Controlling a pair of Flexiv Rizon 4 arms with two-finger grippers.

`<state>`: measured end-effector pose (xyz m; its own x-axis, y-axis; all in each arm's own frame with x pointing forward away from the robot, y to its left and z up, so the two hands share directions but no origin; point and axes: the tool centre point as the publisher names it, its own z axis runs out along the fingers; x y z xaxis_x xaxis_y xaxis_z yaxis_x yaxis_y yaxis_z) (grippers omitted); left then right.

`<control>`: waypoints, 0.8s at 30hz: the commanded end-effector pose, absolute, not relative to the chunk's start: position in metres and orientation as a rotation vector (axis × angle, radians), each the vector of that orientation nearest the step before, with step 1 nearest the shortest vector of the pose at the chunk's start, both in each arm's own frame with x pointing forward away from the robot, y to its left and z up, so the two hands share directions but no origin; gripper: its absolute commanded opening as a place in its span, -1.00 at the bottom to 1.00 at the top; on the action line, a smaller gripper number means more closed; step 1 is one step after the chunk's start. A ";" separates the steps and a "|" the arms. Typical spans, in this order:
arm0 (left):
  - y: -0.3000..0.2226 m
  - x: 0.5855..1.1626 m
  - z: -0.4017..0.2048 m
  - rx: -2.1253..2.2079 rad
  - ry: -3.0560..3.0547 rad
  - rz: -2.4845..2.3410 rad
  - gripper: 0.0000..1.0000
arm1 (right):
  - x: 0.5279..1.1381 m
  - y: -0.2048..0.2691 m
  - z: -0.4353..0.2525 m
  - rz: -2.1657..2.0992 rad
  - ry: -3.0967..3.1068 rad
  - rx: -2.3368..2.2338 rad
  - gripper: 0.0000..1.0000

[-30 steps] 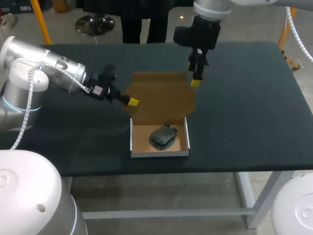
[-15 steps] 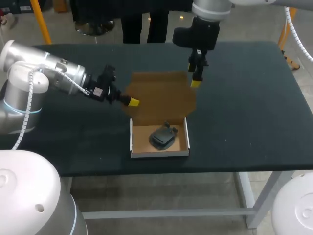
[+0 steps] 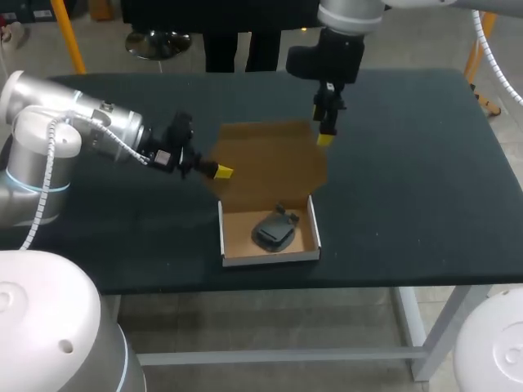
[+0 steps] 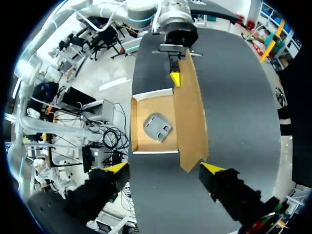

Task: Assemble the packaging by folding the flat box into shape, placing the metal phone stand inside, and closing the box properly

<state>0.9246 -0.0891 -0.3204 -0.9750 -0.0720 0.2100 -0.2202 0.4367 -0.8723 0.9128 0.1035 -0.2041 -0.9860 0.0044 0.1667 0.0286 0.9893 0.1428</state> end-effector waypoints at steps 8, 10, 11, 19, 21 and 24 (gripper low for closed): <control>-0.087 0.918 -0.318 0.258 -2.553 1.575 -1.00 | 0.913 0.103 -0.193 -0.219 -2.979 -0.033 1.00; -0.087 0.918 -0.318 0.258 -2.553 1.575 -1.00 | 0.913 0.101 -0.191 -0.220 -2.988 -0.031 1.00; -0.087 0.918 -0.318 0.258 -2.553 1.575 -1.00 | 0.913 0.101 -0.191 -0.216 -2.993 -0.028 1.00; -0.087 0.918 -0.318 0.258 -2.553 1.575 -1.00 | 0.919 0.102 -0.183 -0.237 -3.046 0.012 1.00; -0.087 0.918 -0.318 0.258 -2.553 1.575 -1.00 | 0.921 0.104 -0.180 -0.252 -3.075 0.034 1.00; -0.088 0.916 -0.315 0.203 -2.610 1.585 -1.00 | 0.925 0.106 -0.176 -0.255 -3.111 0.046 1.00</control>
<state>0.9201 -0.0867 -0.3188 -0.9831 -0.0662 0.1708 -0.1822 0.4493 -0.8746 0.9326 0.1076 -0.1769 -0.9983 -0.0330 0.0480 -0.0250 0.9870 0.1587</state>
